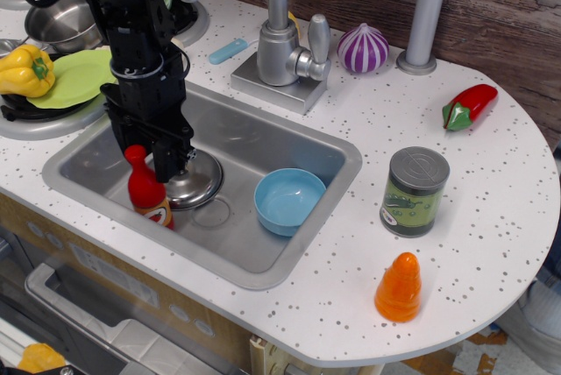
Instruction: Put red bottle in sink
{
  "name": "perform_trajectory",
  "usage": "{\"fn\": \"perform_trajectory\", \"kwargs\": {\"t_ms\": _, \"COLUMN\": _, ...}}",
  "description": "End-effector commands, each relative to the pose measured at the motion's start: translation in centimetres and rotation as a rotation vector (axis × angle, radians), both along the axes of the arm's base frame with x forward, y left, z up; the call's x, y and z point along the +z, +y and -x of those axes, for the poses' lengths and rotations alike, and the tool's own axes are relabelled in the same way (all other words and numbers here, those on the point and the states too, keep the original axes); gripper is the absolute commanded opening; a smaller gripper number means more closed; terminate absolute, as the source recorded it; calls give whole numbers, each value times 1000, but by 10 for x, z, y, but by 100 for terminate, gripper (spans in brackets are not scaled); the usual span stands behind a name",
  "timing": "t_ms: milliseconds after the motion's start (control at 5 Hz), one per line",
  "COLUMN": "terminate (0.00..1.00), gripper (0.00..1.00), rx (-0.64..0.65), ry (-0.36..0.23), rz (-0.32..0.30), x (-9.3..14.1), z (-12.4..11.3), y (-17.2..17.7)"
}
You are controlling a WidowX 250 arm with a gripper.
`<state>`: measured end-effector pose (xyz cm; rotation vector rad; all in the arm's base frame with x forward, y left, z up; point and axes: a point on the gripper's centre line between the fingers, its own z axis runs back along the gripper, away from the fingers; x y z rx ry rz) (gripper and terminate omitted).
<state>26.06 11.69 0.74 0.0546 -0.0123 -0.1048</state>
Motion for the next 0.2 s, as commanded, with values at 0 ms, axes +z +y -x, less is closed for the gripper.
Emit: {"fn": "perform_trajectory", "kwargs": {"t_ms": 0, "terminate": 100, "gripper": 100, "rx": -20, "ry": -32, "rz": -14, "x": 8, "z": -6, "y": 3}}
